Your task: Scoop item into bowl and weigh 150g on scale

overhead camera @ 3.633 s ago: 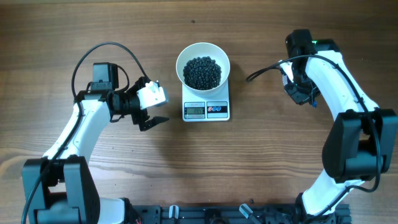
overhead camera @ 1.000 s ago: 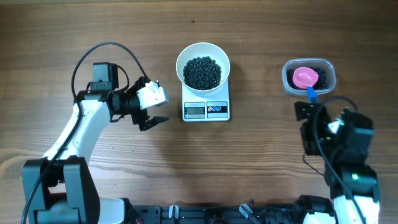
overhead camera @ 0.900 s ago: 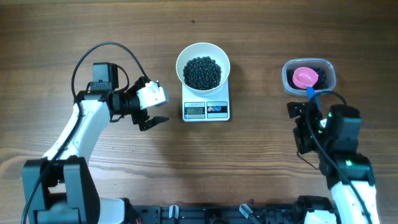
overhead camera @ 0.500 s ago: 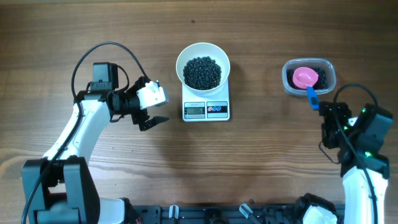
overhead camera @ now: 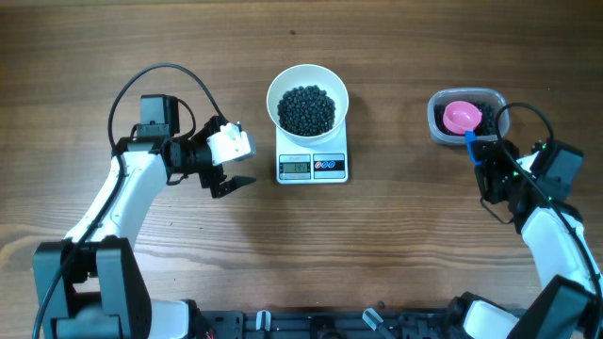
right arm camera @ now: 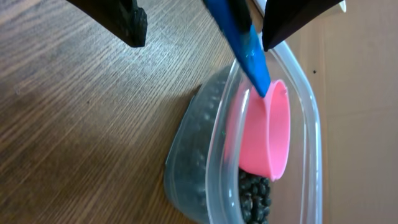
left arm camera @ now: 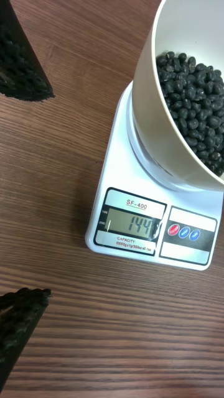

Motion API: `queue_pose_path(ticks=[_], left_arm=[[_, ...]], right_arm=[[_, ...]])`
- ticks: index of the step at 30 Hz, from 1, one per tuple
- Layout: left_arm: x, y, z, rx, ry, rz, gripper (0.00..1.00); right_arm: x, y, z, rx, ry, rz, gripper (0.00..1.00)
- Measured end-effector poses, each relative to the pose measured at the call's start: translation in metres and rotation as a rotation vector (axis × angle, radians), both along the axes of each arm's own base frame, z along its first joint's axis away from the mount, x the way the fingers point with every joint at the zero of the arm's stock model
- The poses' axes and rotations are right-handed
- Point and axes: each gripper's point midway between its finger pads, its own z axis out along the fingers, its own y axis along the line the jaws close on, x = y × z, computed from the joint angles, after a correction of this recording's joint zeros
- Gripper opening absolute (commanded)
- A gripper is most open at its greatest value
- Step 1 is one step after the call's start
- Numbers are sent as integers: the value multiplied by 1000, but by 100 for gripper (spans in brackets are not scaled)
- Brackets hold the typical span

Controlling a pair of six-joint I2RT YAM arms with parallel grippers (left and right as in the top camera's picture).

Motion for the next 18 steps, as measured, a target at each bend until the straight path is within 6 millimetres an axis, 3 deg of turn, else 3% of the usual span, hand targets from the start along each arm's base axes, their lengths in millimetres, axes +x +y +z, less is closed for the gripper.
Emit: queue_pose_path(ticks=[4,18], left_arm=[[0,0,0,0,0,0,100],[0,0,0,0,0,0,100]], right_arm=[[4,2,-5,25,-2,7,57],[14,7,8,104,-61,-13,33]])
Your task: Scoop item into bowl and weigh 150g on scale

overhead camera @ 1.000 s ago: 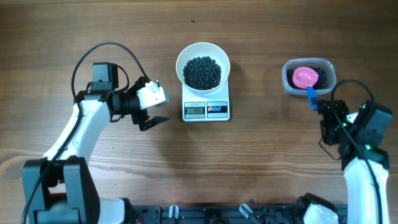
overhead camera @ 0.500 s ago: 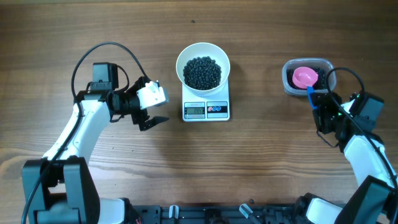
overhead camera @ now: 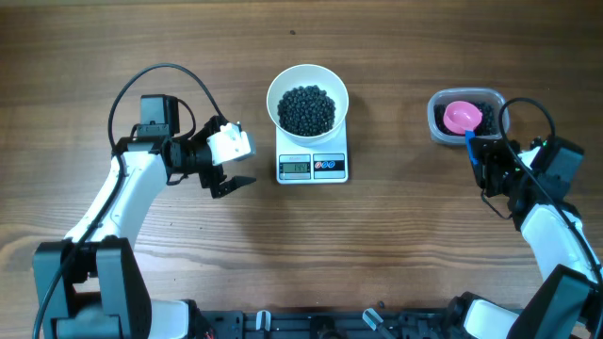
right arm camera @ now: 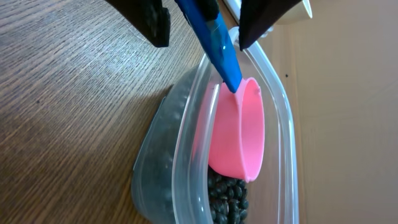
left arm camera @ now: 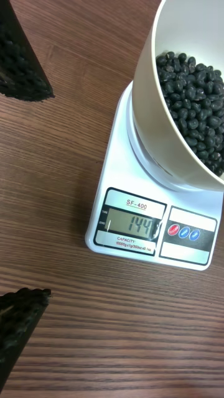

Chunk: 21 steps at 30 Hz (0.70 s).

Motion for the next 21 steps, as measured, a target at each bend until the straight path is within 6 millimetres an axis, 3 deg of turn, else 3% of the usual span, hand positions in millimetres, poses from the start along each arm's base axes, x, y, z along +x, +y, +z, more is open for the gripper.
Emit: queue_pose_path(ticks=[8,14,21], left_arm=[[0,0,0,0,0,0,100],[0,0,0,0,0,0,100],[0,0,0,0,0,0,100]], right_arm=[[1,4,3,43,-4,-5,13],[2,7,9,52,-29,12,11],[1,8,70,-30,-200,17,5]])
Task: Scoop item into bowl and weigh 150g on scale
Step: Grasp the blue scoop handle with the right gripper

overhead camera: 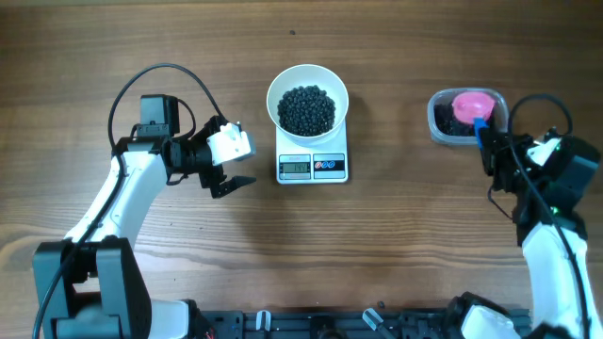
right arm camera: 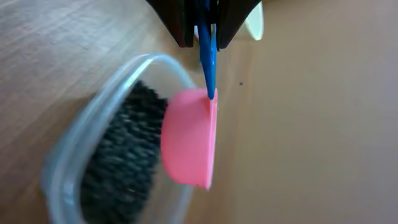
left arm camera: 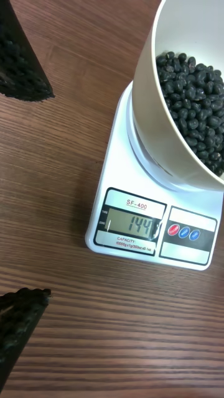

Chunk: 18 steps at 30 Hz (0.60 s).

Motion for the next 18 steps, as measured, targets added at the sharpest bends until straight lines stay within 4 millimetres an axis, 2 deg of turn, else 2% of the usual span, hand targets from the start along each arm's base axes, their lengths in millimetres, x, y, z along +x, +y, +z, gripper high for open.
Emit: queue_pose_path(ticks=[5,7,9,11,14,15,18], left_arm=[[0,0,0,0,1,0,100],[0,0,0,0,-1,0,100],[0,0,0,0,0,0,100],[0,0,0,0,-2,0,100],[0,0,0,0,0,0,100],[0,0,0,0,-1,0,100],[0,0,0,0,-1,0,100]], right_arm=[[-14,4,24,-21,86,22,5],[-16,0,53,-89,120,50,5],[-13,-7,101,-182,112,74,5],[-11,-13,137,-265,135,111,5],[-4,-24,152,-340,247,195,5],[6,-30,157,-372,265,232,5],[27,-41,147,-452,330,373,5]])
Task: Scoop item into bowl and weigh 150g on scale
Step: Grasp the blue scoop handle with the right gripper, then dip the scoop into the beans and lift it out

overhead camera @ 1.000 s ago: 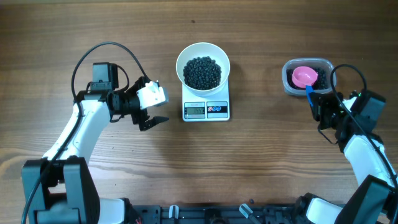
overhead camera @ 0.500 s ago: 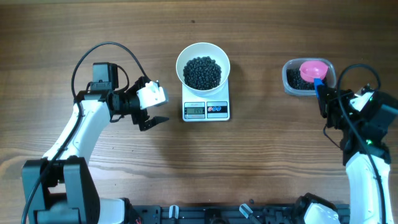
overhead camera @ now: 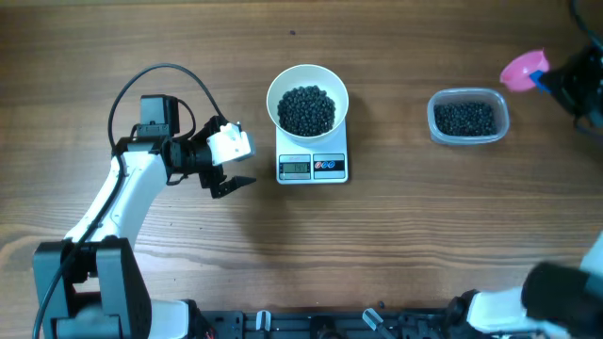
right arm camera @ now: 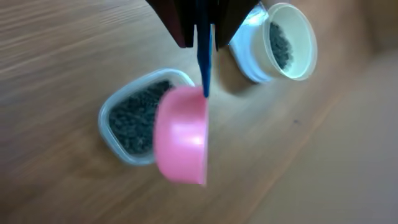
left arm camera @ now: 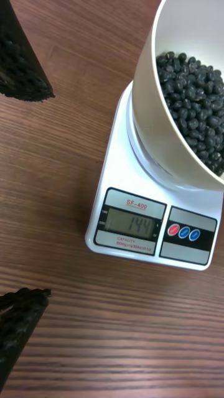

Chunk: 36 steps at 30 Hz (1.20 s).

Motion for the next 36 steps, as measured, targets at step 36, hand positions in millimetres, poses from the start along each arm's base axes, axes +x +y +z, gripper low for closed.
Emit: queue_pose_path(ticks=[36], left_arm=[[0,0,0,0,1,0,100]], right_arm=[[20,70,-177,-396,465,848,4]])
